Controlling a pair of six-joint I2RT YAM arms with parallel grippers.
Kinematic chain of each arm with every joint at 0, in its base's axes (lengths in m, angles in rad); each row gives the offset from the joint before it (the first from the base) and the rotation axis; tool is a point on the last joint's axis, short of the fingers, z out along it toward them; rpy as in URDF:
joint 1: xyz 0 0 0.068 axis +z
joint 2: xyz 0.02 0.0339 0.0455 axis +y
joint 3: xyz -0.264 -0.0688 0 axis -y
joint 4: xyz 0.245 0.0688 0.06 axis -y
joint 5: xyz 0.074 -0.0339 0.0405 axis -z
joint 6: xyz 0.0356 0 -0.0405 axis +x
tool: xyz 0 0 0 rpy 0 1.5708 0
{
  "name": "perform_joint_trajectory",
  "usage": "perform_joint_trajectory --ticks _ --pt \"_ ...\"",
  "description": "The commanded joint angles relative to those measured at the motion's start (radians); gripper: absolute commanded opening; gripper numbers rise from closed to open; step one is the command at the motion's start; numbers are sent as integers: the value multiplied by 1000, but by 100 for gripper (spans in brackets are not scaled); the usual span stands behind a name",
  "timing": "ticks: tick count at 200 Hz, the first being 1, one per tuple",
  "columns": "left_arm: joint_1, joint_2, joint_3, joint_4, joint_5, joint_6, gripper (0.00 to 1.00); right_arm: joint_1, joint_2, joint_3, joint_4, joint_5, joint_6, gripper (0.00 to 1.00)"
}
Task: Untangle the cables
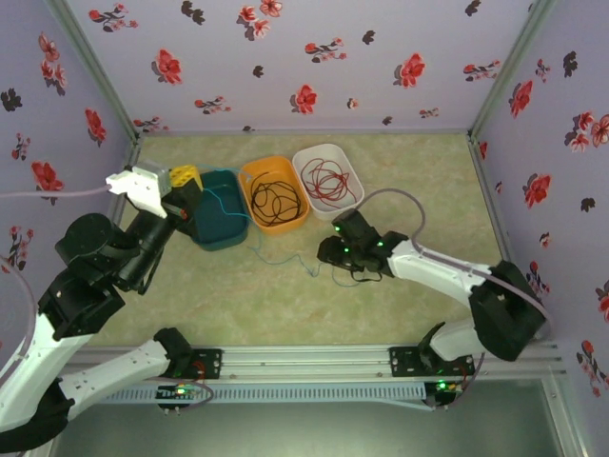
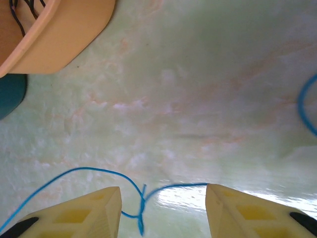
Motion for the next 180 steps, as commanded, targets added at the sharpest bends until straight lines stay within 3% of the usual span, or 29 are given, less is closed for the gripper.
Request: perform_joint_trajectory --ticks 1,35,87,132,180 --pt "-5 -12 23 17 -6 8 0 22 49 54 31 -18 48 48" --pt "-4 -15 23 14 -25 8 0 33 108 67 15 -37 83 44" --pt "-4 -14 25 9 -36 48 0 43 80 63 -54 5 74 47" --pt "-4 -18 20 6 -41 47 0 99 -34 122 -239 171 44 51" --pt "-3 -22 8 15 -50 50 0 141 -39 70 -175 138 117 50"
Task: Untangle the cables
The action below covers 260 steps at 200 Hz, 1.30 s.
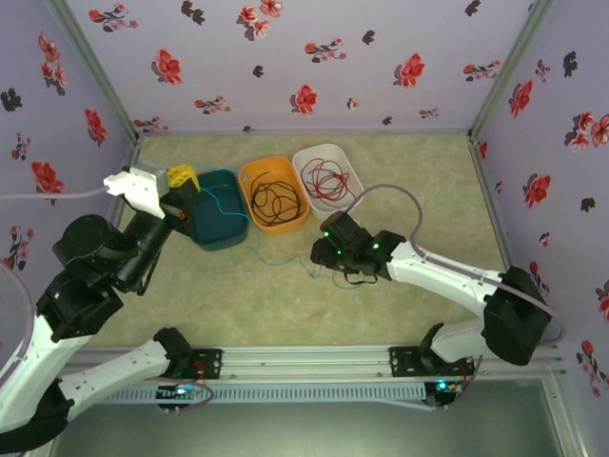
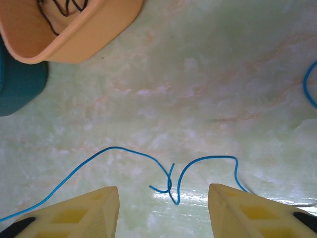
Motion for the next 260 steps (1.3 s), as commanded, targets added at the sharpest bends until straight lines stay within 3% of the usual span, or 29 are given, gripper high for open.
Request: perform_joint_trajectory --ticks 1,52,99,146,191,260 --pt "-3 -16 8 16 -28 23 0 18 29 -22 -7 14 43 50" --pt "-3 -6 14 17 -34 21 0 18 100 -52 79 -87 51 46" --pt "-4 3 13 19 -35 23 0 14 141 -56 131 -91 61 43" --pt "-3 -6 4 22 -38 27 0 -9 188 -66 169 -95 67 25" --pt "-3 -37 -11 26 -79 37 0 -28 164 -104 153 -52 72 0" --pt "-3 -53 25 23 -162 96 0 -156 79 -191 -5 69 8 0"
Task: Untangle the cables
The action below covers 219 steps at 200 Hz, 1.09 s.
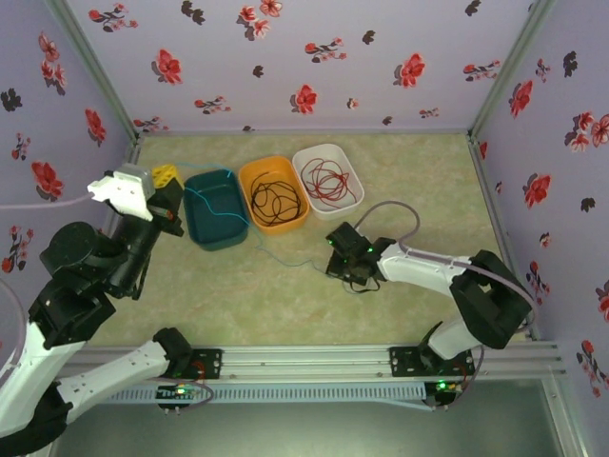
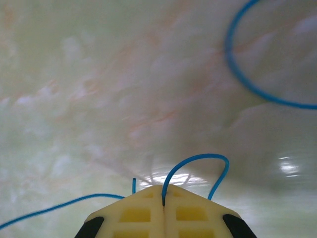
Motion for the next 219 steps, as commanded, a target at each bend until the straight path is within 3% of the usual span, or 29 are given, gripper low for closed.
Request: perform_joint_trajectory --ticks 1,104,157,219 --pt "-3 -17 29 24 -59 48 0 -53 -45 -33 -105 91 -46 0" --pt "-3 -106 44 128 -115 108 0 -329 -160 -144 -161 112 -196 0" --pt "-3 -89 64 138 -102 123 0 -338 -234 -108 -164 69 -244 0" --pt "-3 9 88 287 -128 293 0 -338 -263 -99 -130 16 -283 0"
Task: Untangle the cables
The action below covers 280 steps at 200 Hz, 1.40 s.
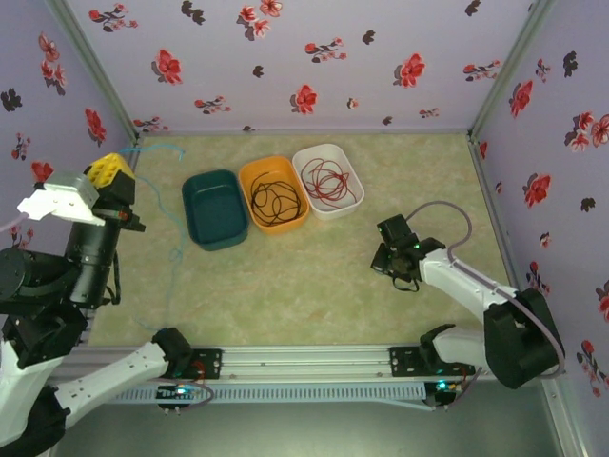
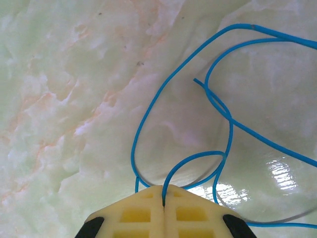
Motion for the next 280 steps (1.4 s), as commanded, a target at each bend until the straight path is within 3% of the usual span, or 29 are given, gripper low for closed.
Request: perform_joint_trajectory --ticks 1,39,84,130,172,212,280 --pt "-3 71 34 124 -32 122 0 -3 -14 29 9 -27 -34 0" --pt "11 226 129 165 -90 239 0 -3 -8 37 19 -53 -47 0" --pt "109 369 252 163 -77 241 0 -2 -8 17 56 -74 -43 0" --pt "342 478 351 27 66 32 0 1 -2 2 91 -85 -34 0" --pt "488 568 399 -26 161 -68 0 9 8 4 104 -89 -26 0" --pt "592 586 372 -22 196 -133 0 20 18 7 120 -86 -16 0" --pt "692 630 401 -65 245 -178 0 38 65 27 128 -83 -16 0"
